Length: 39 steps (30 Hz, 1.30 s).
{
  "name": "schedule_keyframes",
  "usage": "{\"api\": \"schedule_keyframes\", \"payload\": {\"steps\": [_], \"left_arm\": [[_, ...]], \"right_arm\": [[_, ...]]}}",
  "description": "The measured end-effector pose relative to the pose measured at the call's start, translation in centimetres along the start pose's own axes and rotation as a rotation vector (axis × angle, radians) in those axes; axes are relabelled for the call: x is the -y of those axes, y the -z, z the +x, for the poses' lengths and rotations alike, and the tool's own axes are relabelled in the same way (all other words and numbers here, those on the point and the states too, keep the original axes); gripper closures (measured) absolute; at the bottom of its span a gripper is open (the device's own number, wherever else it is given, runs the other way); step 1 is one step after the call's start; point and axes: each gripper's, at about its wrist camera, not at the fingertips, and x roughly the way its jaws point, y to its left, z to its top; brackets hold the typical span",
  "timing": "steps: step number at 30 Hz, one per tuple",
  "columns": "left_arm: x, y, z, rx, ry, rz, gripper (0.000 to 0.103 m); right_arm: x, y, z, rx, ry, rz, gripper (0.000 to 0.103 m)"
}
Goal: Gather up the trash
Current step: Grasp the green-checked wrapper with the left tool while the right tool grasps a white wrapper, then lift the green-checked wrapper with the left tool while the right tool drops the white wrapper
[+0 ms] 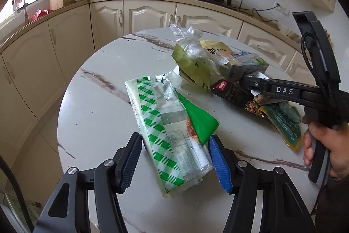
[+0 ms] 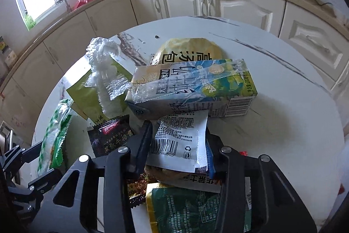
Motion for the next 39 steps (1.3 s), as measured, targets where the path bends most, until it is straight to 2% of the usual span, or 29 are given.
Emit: {"api": "schedule_keyframes", "payload": {"steps": [6,16,23,31,32,33,37,39], "left_arm": [[0.1,-0.1,-0.5,0.009,0.035,-0.011,0.047],[-0.1,0.2,-3.5,0.055,0.074,-0.02,0.05],[-0.9,1.0,-6.6,0.102,0.119,-0.037,0.052],[-4.8,2.4,-11.0,0.16,0.115,-0.096,0.053],[-5.6,2.6,-11.4,0.163,0.116,-0.112,0.053],[-6.4,2.9,-11.9,0.167,0.115,-0.122,0.053],[-10.3,4.2,-13.3,0.179,0.07,-0.167,0.054],[-11.6,4.4,-12.7,0.158,0.067,-0.163,0.054]], "right_arm": [[-0.6,0.3,-1.8,0.035,0.011,-0.031,0.074],[-1.5,0.2,-7.3,0.158,0.019,-0.011,0.075],[-4.4,-0.3,-11.2,0.243,-0.012,-0.026,0.076],[-11.9,-0.3,-12.5,0.272,-0.13,-0.1,0.076],[-13.0,-0.3,-12.3,0.276,-0.152,-0.108,0.08],[-14.3,-0.4,-11.9,0.267,-0.17,-0.12,0.084],[-19.6,-0.4,-9.3,0.236,-0.227,-0.179,0.085],[-22.1,-0.3,-6.9,0.2,-0.216,-0.211,0.089]]}}
